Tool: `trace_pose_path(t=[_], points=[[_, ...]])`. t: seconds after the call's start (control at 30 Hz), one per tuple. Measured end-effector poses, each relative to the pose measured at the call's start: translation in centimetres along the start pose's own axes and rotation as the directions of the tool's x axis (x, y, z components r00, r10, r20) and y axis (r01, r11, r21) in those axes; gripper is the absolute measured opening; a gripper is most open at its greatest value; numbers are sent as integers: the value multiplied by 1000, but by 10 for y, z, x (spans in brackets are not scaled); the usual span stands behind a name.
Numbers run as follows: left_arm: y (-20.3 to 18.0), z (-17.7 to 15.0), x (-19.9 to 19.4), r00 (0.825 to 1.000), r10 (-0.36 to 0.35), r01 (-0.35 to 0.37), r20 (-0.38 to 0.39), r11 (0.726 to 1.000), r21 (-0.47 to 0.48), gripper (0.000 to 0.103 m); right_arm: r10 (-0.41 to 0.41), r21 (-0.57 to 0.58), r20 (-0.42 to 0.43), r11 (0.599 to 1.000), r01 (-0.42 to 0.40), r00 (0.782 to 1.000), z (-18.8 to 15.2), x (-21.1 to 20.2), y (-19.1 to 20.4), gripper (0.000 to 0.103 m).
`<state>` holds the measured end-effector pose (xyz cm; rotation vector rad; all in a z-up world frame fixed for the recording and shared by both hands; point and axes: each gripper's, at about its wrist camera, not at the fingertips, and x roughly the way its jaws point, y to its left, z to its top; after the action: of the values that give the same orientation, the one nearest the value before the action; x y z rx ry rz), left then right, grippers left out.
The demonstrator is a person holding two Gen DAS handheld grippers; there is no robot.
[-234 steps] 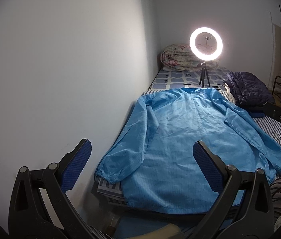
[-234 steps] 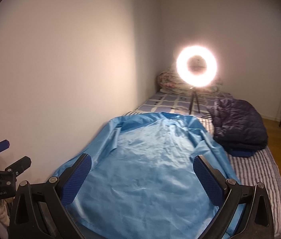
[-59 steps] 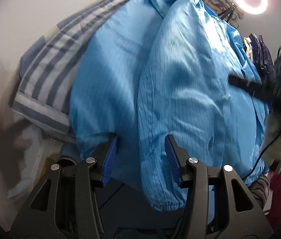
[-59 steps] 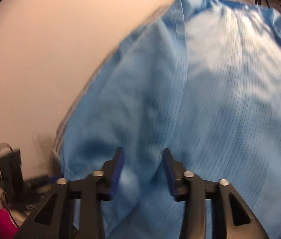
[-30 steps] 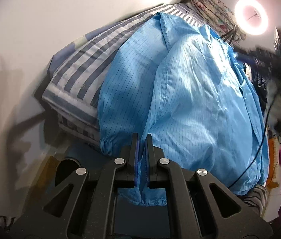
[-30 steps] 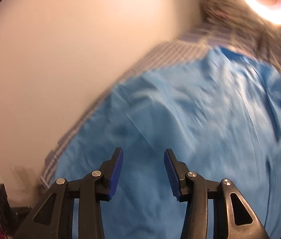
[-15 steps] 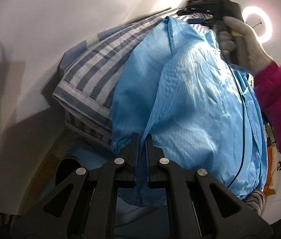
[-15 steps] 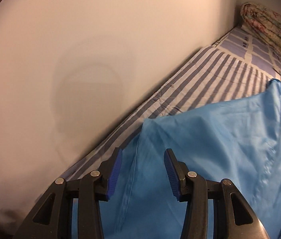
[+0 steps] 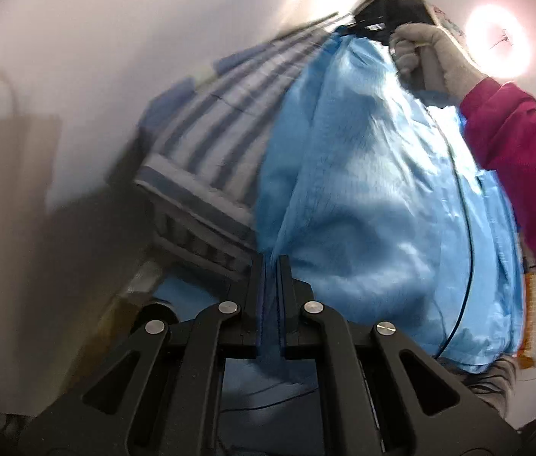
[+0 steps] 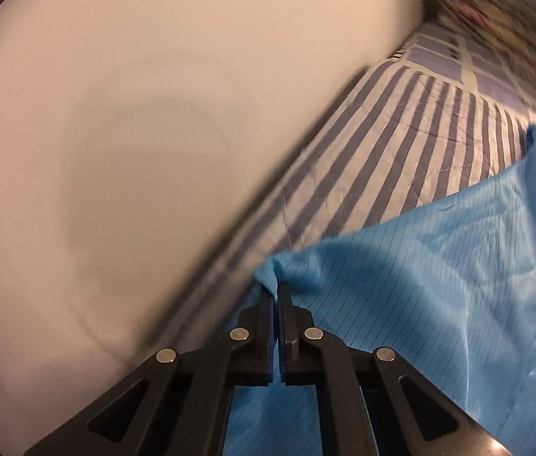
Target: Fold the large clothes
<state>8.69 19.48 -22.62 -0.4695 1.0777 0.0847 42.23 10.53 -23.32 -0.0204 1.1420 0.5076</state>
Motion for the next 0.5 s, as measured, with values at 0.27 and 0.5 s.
trace_pose_path(t=[0.27,0.5], points=[[13,0,-1,1000,8,-8,9,999,-41,4,-15,-73,-49,997,11,999,4,20,14,8],[-1,1,3,999,-41,41,4,999,12,38,95,-42,12,995,-94,995,-25,-45,-16,33]])
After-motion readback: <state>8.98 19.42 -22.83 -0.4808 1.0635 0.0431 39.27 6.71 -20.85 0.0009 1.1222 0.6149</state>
